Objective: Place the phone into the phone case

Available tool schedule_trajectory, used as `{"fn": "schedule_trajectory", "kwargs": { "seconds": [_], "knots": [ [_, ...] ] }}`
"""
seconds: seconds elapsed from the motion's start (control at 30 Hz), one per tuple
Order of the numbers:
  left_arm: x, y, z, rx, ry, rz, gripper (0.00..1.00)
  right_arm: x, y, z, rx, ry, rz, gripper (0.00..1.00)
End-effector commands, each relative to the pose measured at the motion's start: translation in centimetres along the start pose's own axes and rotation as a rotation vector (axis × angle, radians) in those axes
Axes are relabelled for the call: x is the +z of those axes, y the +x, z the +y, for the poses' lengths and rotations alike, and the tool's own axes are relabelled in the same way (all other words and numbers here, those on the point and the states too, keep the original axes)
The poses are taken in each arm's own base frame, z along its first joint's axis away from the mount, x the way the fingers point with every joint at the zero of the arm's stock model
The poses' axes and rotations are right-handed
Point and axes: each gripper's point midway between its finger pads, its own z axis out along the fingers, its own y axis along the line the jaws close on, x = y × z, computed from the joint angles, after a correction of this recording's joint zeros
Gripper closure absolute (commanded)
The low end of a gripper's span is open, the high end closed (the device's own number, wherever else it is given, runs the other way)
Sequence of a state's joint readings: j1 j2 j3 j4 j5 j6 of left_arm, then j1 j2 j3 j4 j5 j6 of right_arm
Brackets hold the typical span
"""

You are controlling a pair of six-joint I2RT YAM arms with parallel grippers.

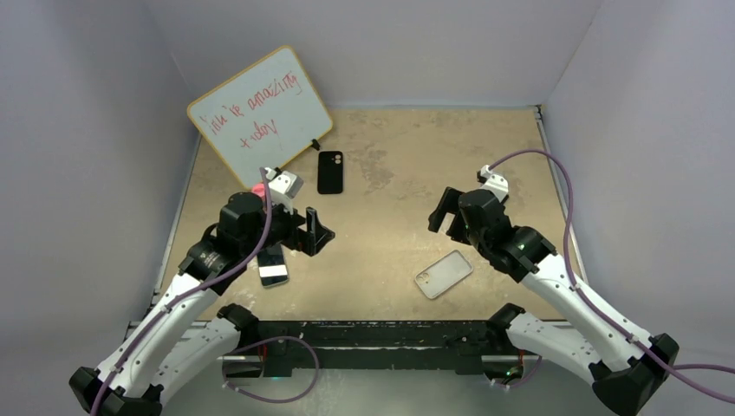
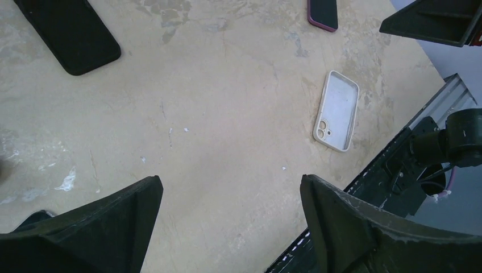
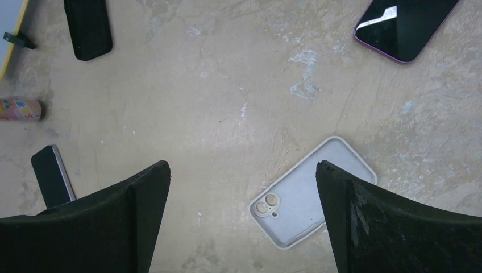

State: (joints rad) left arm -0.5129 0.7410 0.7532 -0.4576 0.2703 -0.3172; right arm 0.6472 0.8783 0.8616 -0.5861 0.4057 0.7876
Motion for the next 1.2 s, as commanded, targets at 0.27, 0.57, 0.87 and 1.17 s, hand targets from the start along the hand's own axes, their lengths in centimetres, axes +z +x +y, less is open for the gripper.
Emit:
{"fn": "schedule_trajectory", "kwargs": {
  "seconds": [0.27,0.57,0.87,1.17],
  "knots": [
    [-1.4,-1.8,1.1,0.050,-0.093,-0.037,0.05,0.6,-0.6,0.2,0.071,0.034,-0.024,0.01],
    [-1.7,-1.8,2.9,0.046,-0.194,-0.067,0.06,3.7,-2.0,-1.0,0.034,0.199,-0.097,0.01],
    [-2.6,-2.1,3.4,0.029,-0.231,-0.104,0.07,10.5,-0.6,4.6,-0.114,0.088,0.028,0.01],
    [-3.5,-2.5,3.8,0.022,-0.269,-0.142,0.07,13.5,-0.7,5.2,0.011,0.272,0.079,0.01]
  ]
}}
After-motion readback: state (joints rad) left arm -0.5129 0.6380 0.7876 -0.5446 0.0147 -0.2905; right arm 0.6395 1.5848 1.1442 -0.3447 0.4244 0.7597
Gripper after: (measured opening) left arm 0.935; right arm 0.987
